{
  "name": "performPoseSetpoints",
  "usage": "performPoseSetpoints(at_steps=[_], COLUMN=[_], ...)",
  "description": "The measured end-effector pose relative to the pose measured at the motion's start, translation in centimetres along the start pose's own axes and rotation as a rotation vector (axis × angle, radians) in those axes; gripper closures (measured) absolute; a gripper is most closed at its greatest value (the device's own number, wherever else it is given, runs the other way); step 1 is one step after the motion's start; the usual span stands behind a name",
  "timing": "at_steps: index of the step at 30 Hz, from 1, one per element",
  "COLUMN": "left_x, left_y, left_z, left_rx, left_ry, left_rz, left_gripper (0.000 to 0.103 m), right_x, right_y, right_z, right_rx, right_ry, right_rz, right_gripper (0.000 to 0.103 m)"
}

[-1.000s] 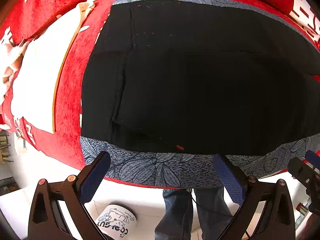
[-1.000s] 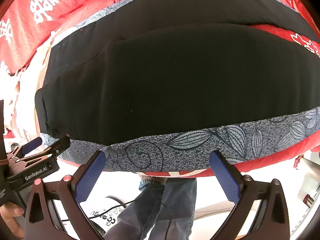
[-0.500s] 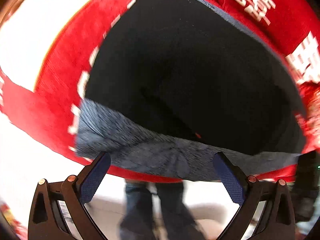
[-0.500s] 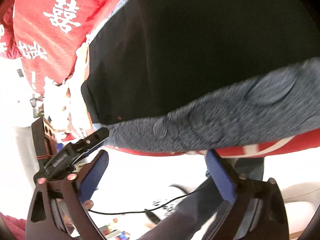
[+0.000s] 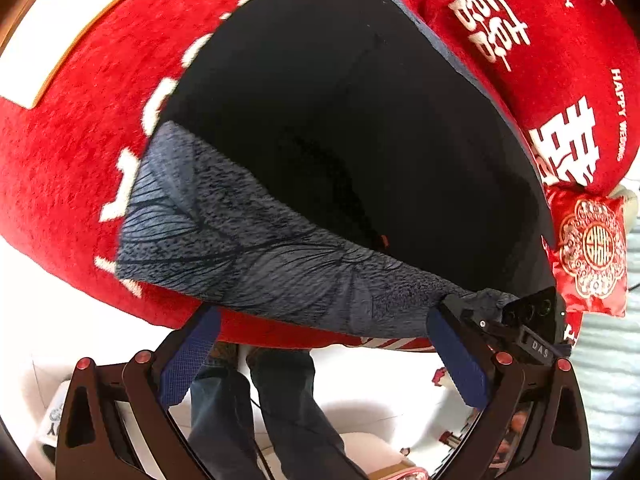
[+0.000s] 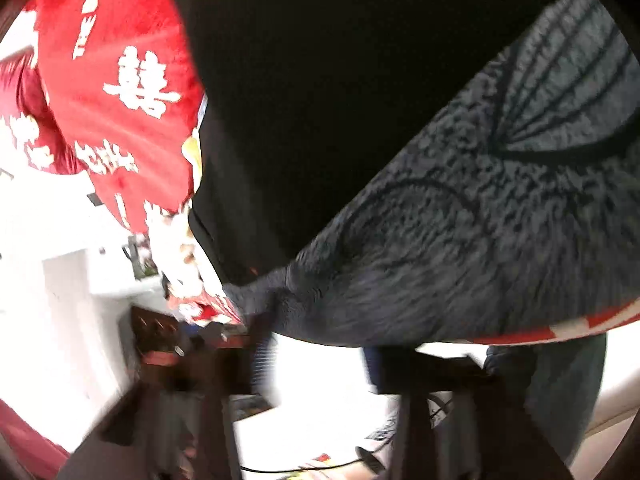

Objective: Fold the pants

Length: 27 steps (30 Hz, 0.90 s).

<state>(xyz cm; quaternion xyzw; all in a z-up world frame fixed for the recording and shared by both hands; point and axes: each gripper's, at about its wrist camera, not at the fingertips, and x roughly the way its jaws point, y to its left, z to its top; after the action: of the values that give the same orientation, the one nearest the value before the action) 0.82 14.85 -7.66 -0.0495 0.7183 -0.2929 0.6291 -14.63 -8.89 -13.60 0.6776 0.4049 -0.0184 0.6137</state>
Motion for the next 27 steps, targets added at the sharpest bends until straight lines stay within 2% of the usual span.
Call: performPoseSetpoints(at_steps=[5,7,9,12,14,15,17,19,21,25,27], left_x=[0.0,0.1,0.6,1.5,1.4,1.1,0.6,0.3,0.1,-0.2,-0.5], left_y=[0.4,0.1,-0.3,-0.7,-1.0,-1.5,-2.2,-2.8,-3.2,-3.7,-3.9], left_z=[0.7,1.2,2.0,3.4,3.7,3.8,3.9,4.1,4.2,4.4,4.3], left_rx=[-0.152,-0.180,-0.200,-0.200,-0.188,-0.163,-0.114,-0.071,-0.043,-0.005,0.016], left_ry=[0.003,-0.011,-0.026,-0.042,-0.048,-0.046,-0.041,-0.028,-0.013,0.010,0.016], left_rz=[-0.158,-0.195,-0.200,-0.165,-0.182,-0.195,-0.192,-0.190,-0.189,-0.186,-0.184], left_gripper=[0.000,0.000,0.000,0.031,0.039,0.052,0.053,0.053,0.053,0.053,0.053], right_x=[-1.9,-2.6,-2.9,-2.7,-2.4,-2.4,-2.3,-3.0,-3.9,-5.7,-6.6], right_y=[4.3,5.5,6.2,6.9,6.9,6.5,5.5,3.4,1.5,-1.0,-2.3], right_z=[-0.6,-0.6,-0.6,-0.5,-0.5,-0.8,-0.7,-0.8,-0.9,-0.8,-0.7], right_rx=[-0.083,-0.108,-0.118,-0.139,-0.130,-0.116,-0.078,-0.030,0.025,0.096,0.141], right_ry=[0.003,0.006,0.010,0.026,0.030,0.032,0.017,-0.018,-0.070,-0.176,-0.239], right_rz=[0.090,0.116,0.134,0.116,0.097,0.086,0.064,0.047,0.046,0.087,0.138], right_gripper=[0.089,0.089,0.089,0.086,0.085,0.084,0.078,0.062,0.052,0.050,0.050])
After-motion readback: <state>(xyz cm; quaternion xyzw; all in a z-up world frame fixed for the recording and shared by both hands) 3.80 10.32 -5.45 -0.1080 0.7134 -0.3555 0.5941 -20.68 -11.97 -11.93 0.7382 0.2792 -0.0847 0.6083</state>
